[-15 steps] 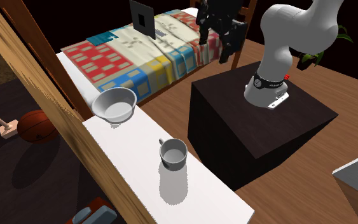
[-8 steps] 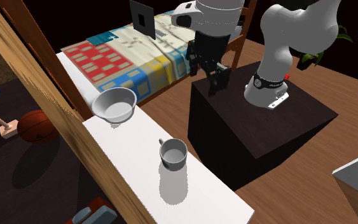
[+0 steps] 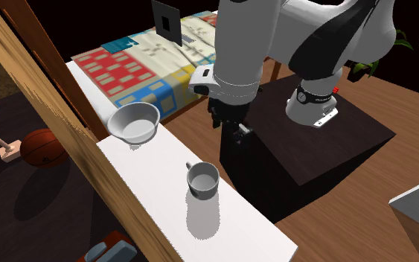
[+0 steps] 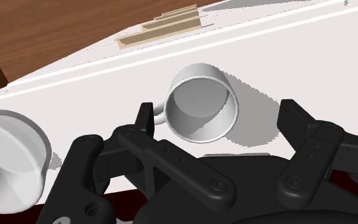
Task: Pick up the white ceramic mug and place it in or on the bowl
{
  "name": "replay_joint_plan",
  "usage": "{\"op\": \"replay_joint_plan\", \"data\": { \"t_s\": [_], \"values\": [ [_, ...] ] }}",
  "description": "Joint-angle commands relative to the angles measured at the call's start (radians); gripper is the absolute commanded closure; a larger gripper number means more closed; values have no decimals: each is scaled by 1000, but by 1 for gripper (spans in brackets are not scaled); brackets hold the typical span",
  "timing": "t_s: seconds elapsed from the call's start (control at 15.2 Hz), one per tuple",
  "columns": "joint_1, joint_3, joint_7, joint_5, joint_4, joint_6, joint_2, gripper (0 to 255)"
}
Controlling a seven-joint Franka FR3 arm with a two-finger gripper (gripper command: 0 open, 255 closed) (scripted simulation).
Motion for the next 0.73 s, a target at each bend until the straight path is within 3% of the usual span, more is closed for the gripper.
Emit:
{"op": "replay_joint_plan", "data": {
  "t_s": [0.0, 0.66],
  "values": [
    [-2, 6, 18, -22, 29, 53, 85, 0],
    [50, -11, 142, -166, 220, 244, 494, 0]
  ]
}}
